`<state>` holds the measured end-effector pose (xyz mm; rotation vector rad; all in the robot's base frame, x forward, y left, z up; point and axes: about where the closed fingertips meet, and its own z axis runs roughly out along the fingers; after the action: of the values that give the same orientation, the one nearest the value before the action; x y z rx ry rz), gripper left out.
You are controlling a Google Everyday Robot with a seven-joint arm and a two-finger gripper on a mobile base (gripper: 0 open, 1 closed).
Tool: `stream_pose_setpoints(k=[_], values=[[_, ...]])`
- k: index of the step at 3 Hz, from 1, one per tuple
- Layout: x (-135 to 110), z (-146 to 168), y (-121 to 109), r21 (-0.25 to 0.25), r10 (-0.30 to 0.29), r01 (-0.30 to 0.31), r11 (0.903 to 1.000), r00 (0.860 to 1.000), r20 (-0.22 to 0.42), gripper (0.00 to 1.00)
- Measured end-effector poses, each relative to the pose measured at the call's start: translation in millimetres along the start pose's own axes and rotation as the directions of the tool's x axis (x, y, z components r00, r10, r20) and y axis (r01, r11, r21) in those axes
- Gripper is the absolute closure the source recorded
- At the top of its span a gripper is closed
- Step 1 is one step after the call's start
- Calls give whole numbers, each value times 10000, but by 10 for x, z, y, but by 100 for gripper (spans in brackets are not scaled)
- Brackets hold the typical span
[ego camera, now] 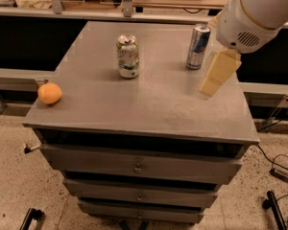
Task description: Knock 7up can over
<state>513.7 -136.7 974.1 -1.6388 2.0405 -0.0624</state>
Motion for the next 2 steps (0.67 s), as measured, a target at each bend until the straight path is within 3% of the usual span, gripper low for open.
stream_pose_setpoints(k=[1, 2], values=[[0, 0, 0, 1, -1, 1, 10000, 10000, 0, 0], [-137, 104, -78, 306, 43, -74, 9995, 9950, 1001, 0]])
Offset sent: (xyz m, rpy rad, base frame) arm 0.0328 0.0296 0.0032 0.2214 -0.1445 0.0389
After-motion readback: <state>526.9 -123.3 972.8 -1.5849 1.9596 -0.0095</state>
